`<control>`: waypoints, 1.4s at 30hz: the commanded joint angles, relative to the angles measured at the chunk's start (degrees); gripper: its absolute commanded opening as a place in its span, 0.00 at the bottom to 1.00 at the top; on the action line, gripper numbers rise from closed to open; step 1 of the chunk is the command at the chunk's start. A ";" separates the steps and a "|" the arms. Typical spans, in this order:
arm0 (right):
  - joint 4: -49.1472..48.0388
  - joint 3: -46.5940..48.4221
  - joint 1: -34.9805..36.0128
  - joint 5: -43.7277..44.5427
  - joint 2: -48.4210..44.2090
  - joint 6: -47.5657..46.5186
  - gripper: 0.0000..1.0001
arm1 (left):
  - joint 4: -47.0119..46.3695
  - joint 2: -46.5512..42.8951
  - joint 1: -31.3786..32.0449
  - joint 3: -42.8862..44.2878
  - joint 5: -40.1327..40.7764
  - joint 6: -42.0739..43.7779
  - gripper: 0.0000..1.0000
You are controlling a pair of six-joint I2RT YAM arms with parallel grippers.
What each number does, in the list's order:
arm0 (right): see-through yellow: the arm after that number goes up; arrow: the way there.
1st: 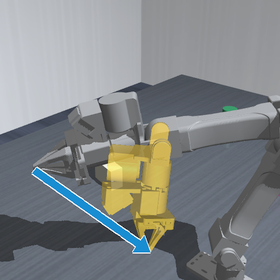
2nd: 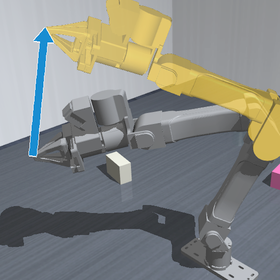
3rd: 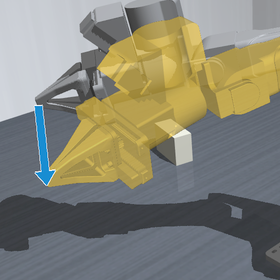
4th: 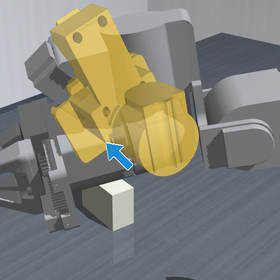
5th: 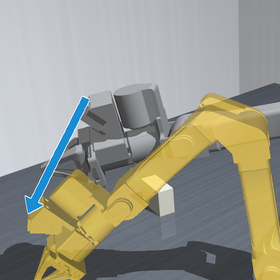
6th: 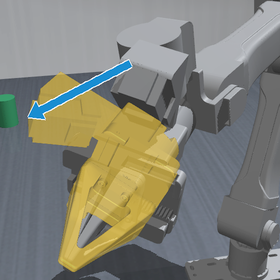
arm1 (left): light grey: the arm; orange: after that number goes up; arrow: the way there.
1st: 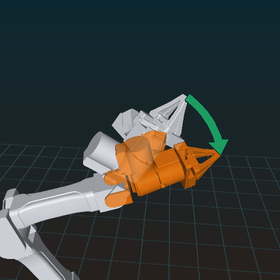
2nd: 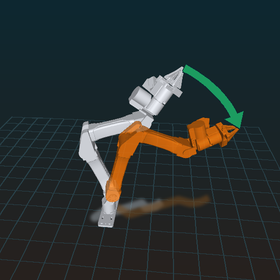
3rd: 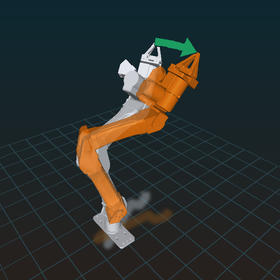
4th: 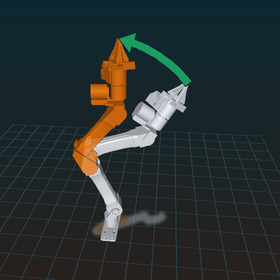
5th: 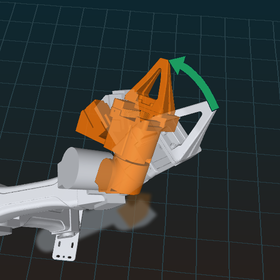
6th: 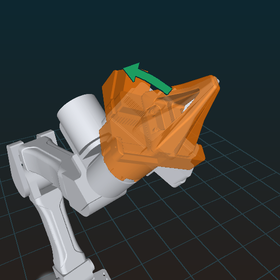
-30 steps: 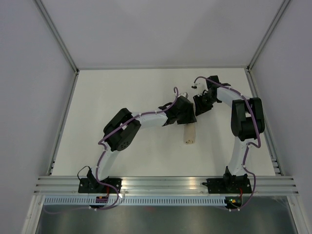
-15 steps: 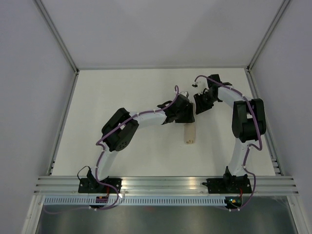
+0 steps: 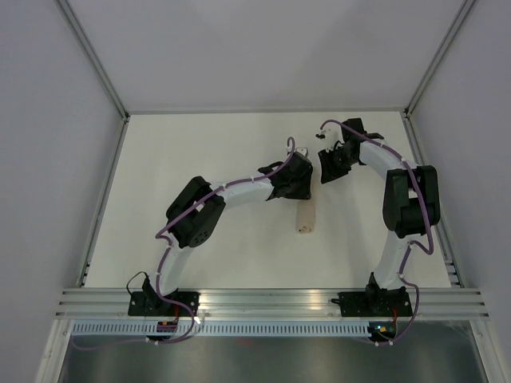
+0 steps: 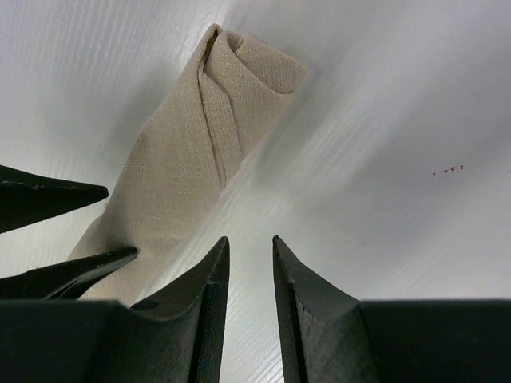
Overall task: Fold the napkin, place the utensils inside, and roll it up
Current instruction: Roll the napkin with the utensil
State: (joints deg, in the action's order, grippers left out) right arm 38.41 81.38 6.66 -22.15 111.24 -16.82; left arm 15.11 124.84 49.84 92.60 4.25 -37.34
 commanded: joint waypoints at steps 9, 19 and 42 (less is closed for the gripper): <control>1.22 -0.70 0.37 1.32 -2.70 1.00 0.34 | 3.08 0.77 -0.45 1.27 3.22 2.01 0.48; 0.96 -0.52 0.29 1.67 -3.84 0.30 0.34 | -0.52 -4.42 -0.45 1.09 2.52 5.43 0.59; -5.55 -6.15 -1.91 3.07 -36.87 6.62 0.52 | -2.46 -46.59 -6.42 -22.89 3.13 14.57 0.69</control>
State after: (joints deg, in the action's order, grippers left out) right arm 33.45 75.66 5.19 -21.80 80.75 -13.21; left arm 11.00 85.17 44.16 73.08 6.13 -27.46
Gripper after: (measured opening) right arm 0.500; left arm 0.679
